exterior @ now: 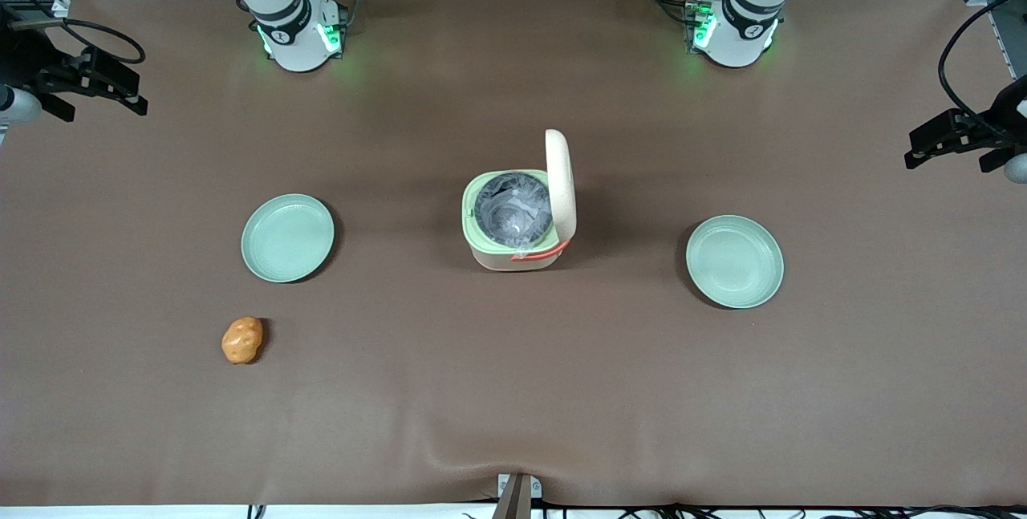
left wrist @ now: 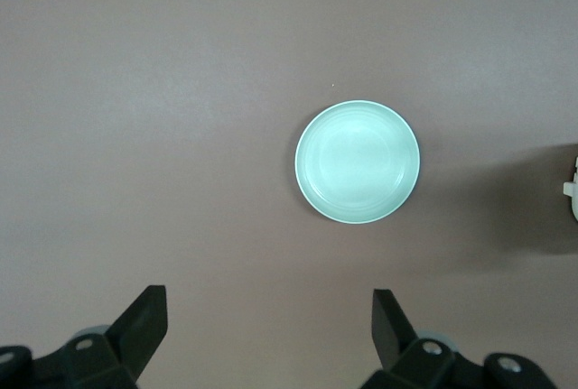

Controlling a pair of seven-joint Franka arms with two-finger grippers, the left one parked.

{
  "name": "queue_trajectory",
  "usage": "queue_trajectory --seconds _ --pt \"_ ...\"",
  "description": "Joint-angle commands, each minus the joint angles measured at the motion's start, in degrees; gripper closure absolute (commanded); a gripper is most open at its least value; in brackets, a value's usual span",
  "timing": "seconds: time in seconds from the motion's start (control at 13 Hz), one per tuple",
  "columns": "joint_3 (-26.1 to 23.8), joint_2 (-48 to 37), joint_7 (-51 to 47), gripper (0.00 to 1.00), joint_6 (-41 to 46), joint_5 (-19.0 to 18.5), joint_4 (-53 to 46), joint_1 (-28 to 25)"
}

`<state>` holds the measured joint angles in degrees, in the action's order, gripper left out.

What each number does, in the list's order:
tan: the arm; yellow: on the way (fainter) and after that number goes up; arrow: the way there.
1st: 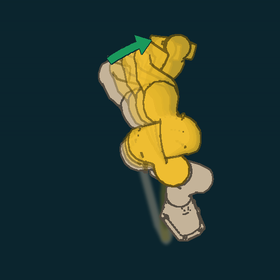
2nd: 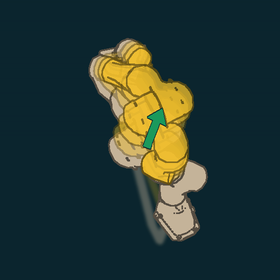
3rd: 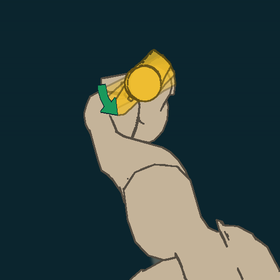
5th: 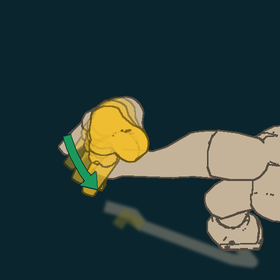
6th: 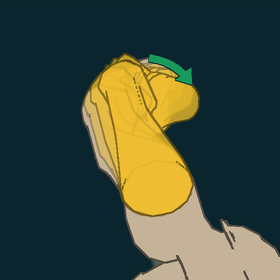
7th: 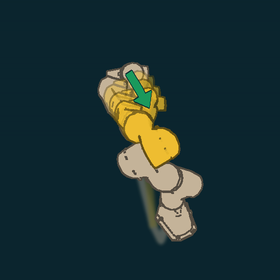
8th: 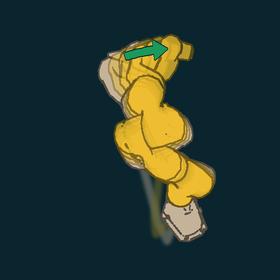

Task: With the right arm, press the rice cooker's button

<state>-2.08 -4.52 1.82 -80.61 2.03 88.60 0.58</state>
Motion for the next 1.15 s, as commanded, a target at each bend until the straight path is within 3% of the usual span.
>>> queue_trajectory --seconds 0.0,1.08 --pt "-0.5 -2.2 1.2 0.00 -1.0 -1.4 2.0 1.1" --pt "-0.6 -2.2 1.2 0.00 -0.9 -2.4 1.8 1.0"
